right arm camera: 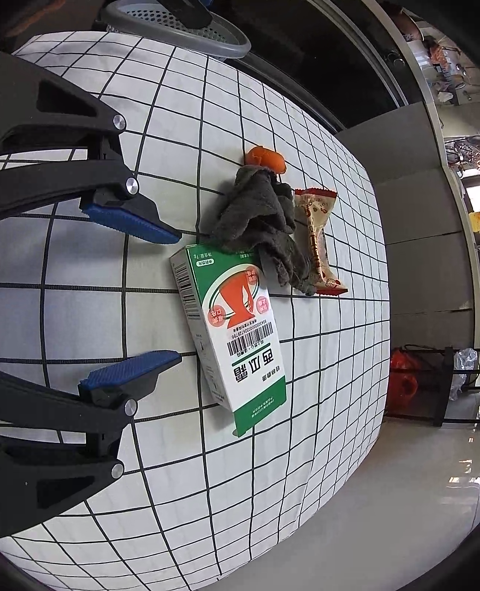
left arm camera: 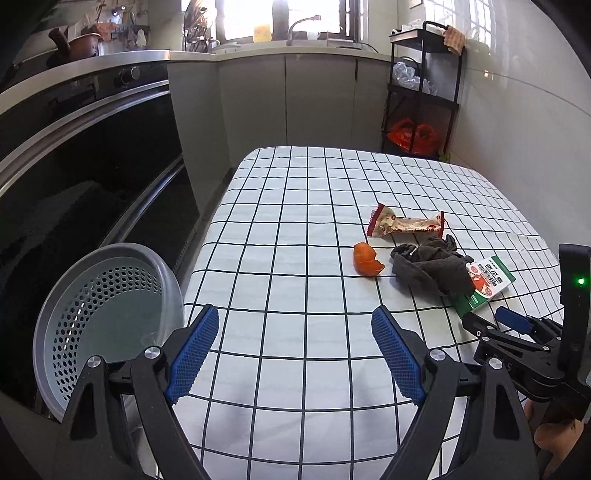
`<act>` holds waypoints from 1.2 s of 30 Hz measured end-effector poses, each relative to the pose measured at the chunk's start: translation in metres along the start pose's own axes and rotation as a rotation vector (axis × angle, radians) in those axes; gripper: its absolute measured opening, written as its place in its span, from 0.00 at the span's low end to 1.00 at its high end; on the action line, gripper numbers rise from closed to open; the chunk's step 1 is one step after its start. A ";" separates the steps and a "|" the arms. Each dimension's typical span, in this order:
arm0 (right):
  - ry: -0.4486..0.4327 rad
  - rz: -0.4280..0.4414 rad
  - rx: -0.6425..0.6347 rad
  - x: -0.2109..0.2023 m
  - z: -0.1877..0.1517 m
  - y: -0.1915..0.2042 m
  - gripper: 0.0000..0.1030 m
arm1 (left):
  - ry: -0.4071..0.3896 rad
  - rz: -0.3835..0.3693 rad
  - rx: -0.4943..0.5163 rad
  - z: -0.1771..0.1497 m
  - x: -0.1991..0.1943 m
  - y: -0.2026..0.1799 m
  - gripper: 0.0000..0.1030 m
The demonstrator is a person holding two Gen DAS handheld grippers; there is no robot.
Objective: Collect trash
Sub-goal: 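Move both open grippers back over the table toward the carton, then close the right gripper on the green-and-white carton and lift it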
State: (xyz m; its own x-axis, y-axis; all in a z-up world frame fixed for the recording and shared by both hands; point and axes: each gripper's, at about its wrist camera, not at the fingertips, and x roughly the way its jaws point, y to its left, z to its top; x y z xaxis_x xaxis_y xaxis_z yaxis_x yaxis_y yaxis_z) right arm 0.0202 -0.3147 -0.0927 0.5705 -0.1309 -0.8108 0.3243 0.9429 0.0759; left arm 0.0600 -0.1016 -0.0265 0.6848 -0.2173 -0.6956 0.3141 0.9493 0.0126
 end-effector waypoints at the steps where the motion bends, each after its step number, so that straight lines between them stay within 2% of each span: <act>1: 0.000 -0.003 0.006 0.001 0.001 -0.001 0.56 | -0.001 0.000 0.003 0.000 0.000 -0.002 0.81; 20: -0.010 -0.058 0.151 0.009 0.017 -0.068 0.56 | 0.013 -0.009 0.025 -0.001 0.010 -0.015 0.81; 27: -0.013 -0.102 0.134 0.017 0.026 -0.081 0.56 | 0.018 -0.008 0.033 -0.001 0.015 -0.019 0.81; 33: -0.058 -0.069 0.143 0.002 0.032 -0.086 0.56 | 0.021 -0.012 0.030 -0.001 0.018 -0.022 0.80; 36: -0.092 -0.001 0.135 -0.005 0.036 -0.080 0.60 | 0.021 -0.015 0.031 -0.001 0.020 -0.025 0.80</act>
State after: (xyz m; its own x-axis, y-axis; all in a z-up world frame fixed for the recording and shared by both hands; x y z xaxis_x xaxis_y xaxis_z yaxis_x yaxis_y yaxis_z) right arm 0.0184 -0.4008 -0.0736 0.6346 -0.1653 -0.7550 0.4202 0.8937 0.1575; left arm 0.0649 -0.1299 -0.0409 0.6657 -0.2266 -0.7110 0.3449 0.9383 0.0239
